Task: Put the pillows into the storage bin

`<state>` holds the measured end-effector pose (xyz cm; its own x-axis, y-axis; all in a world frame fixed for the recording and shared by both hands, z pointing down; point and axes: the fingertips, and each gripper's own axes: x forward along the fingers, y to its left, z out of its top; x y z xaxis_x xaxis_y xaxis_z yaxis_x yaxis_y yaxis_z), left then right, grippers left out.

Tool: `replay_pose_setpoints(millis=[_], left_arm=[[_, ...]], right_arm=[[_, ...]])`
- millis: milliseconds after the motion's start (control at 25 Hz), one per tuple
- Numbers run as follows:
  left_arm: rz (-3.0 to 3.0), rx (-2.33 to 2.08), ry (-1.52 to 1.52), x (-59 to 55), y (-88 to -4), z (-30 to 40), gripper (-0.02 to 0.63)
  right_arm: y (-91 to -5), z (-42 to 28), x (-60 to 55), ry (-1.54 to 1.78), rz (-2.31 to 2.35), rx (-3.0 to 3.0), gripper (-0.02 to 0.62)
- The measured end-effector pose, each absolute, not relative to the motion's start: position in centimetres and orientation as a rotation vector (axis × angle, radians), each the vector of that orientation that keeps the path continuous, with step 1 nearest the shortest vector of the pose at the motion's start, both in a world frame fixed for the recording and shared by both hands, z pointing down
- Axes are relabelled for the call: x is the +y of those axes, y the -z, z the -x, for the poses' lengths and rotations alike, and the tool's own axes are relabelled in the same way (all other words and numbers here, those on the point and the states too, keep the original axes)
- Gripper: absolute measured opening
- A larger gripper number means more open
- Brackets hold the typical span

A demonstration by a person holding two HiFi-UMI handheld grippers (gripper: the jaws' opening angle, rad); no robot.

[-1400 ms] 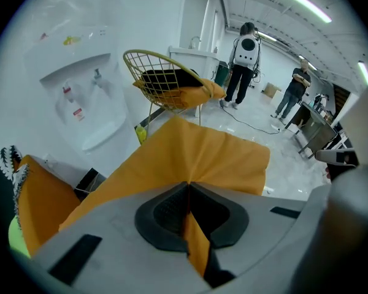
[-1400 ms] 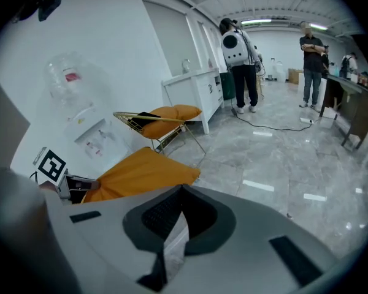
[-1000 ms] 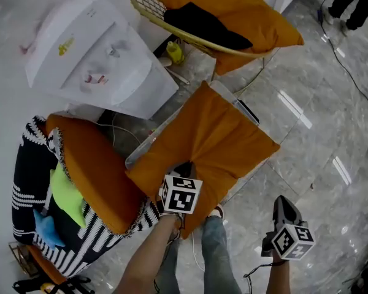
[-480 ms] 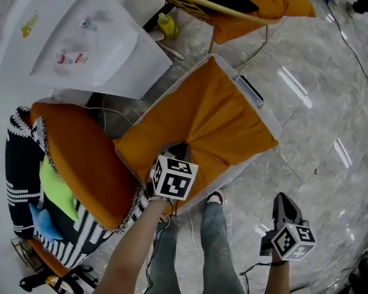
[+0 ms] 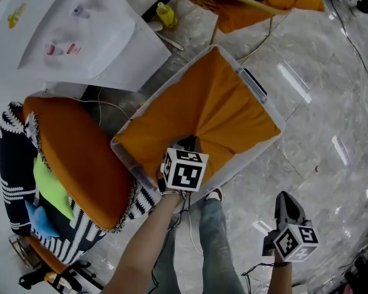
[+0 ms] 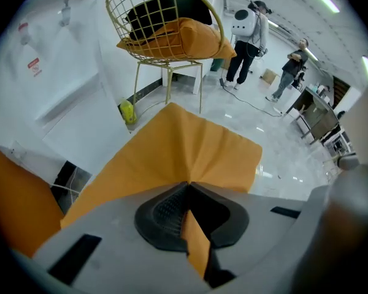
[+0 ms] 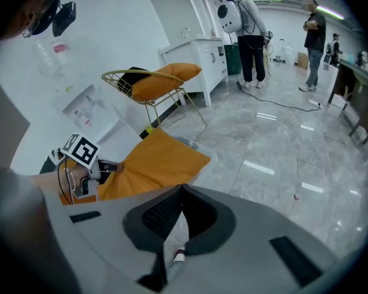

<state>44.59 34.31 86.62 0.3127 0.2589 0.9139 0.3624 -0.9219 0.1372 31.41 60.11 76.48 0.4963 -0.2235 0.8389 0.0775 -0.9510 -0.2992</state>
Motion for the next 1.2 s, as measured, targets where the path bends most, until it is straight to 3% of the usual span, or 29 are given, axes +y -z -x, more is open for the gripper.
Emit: replay_pose_setpoints(millis=[120, 160, 200, 240, 320, 360, 880, 1200], left_arm=[[2.383, -0.629, 1.701, 34.5, -87.9, -44.1, 0.03], [2.393, -0.618, 1.705, 34.3, -88.0, -44.2, 0.078], [2.425, -0.597, 1.695, 34.0, -87.8, -44.7, 0.038], [2.466, -0.582, 1.68, 33.8, -87.5, -45.2, 0.052], [2.527, -0.587, 1.676, 33.7, -87.2, -46.0, 0.167], [2.535, -0.588, 1.689, 33.6, -87.2, -46.0, 0.181], [2.524, -0.558, 1.768, 32.2, -87.4, -42.9, 0.219], [2.664, -0.486, 1.756, 29.2, -82.3, -42.4, 0.219]], right_arm=[[-76.7, -31.4, 59.9, 1.448, 2.442, 0.133, 0.002], [-76.8, -31.5, 59.7, 1.452, 2.442, 0.143, 0.002], [-76.9, -31.5, 59.6, 1.455, 2.443, 0.154, 0.002], [-77.0, -31.6, 59.4, 1.458, 2.443, 0.163, 0.002], [-77.2, -31.8, 59.3, 1.462, 2.443, 0.175, 0.002], [-77.2, -31.8, 59.1, 1.463, 2.442, 0.178, 0.002], [-76.7, -32.5, 57.5, 1.477, 2.465, 0.243, 0.002], [-73.2, -34.2, 53.8, 1.451, 2.504, 0.32, 0.002]])
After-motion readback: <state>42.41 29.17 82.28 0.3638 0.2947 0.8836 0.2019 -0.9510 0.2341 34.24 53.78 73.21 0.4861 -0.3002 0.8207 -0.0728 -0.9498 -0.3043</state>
